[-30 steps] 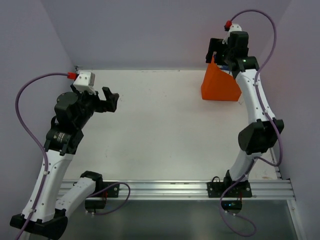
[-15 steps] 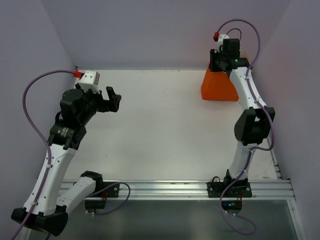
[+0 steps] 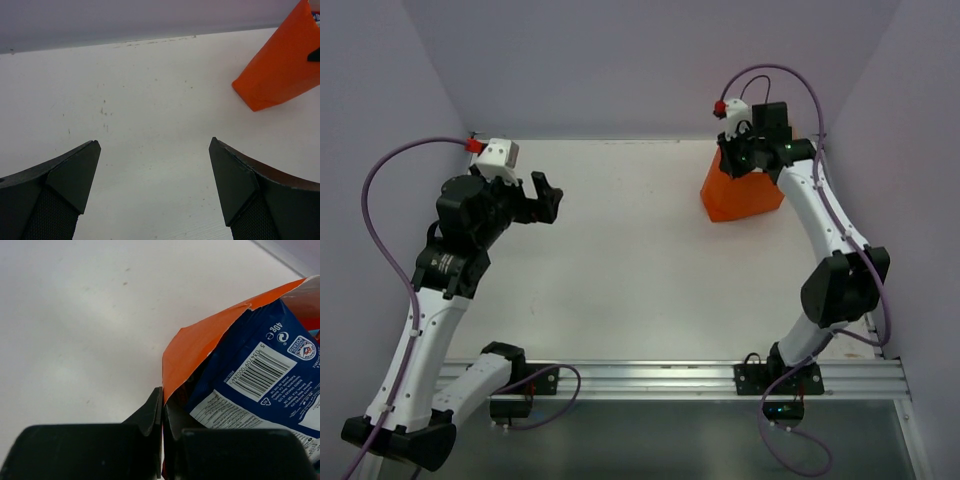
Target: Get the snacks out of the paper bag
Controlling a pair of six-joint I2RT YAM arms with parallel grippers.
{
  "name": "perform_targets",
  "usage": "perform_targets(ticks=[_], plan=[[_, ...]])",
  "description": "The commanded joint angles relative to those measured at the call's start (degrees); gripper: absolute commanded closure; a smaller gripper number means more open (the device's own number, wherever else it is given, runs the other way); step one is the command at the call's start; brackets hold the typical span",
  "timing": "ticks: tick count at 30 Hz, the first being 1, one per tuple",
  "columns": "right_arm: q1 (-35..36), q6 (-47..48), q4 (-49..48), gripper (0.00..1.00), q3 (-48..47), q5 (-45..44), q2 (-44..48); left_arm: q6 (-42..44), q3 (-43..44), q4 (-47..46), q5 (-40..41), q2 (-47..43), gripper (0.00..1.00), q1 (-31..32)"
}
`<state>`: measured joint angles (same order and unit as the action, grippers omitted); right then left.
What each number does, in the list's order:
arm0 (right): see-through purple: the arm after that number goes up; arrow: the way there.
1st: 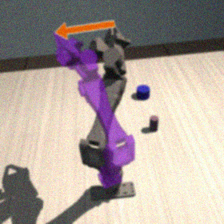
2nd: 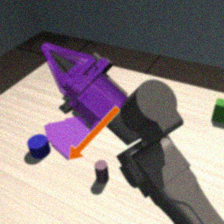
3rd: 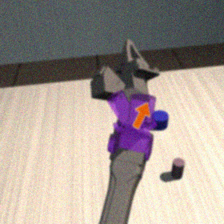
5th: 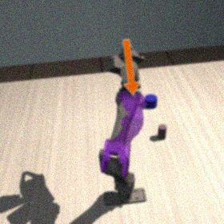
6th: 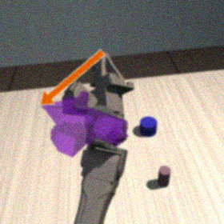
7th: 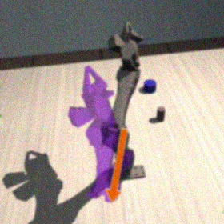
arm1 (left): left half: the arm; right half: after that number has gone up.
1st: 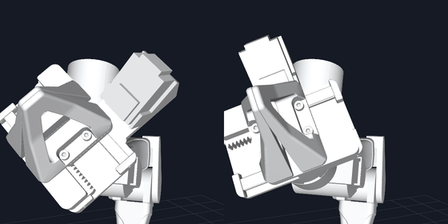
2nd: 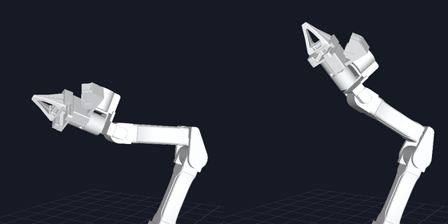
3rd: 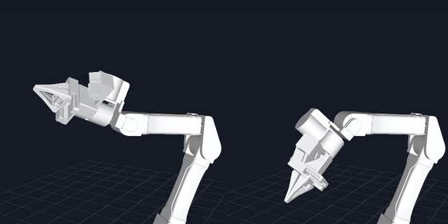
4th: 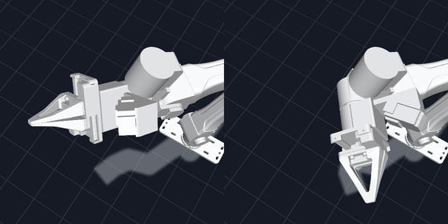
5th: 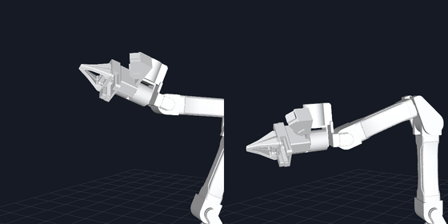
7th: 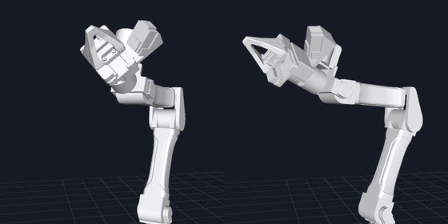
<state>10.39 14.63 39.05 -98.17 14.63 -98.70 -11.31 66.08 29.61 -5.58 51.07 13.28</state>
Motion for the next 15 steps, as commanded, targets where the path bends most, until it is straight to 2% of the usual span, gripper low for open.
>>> perform_targets(ticks=[1, 8, 9, 15], plan=[[6.47, 6.01, 4.36, 1.00, 4.03, 8.83, 10.97, 1.03, 3.08, -0.25, -1.88, 0.61, 0.00, 0.26], [11.93, 5.76, 10.95, 1.00, 10.45, 10.51, 21.34, 2.43, 3.61, 0.10, 0.13, 0.79, 0.00, 0.26], [12.11, 5.58, 11.05, 0.96, 11.85, 9.98, 22.48, 2.43, 3.61, 0.10, 0.05, 0.87, 0.00, 0.26], [12.90, 5.05, 8.77, 0.88, 16.95, 9.62, 28.38, 1.47, 3.52, -0.07, -1.35, 1.58, 0.00, 0.26]])
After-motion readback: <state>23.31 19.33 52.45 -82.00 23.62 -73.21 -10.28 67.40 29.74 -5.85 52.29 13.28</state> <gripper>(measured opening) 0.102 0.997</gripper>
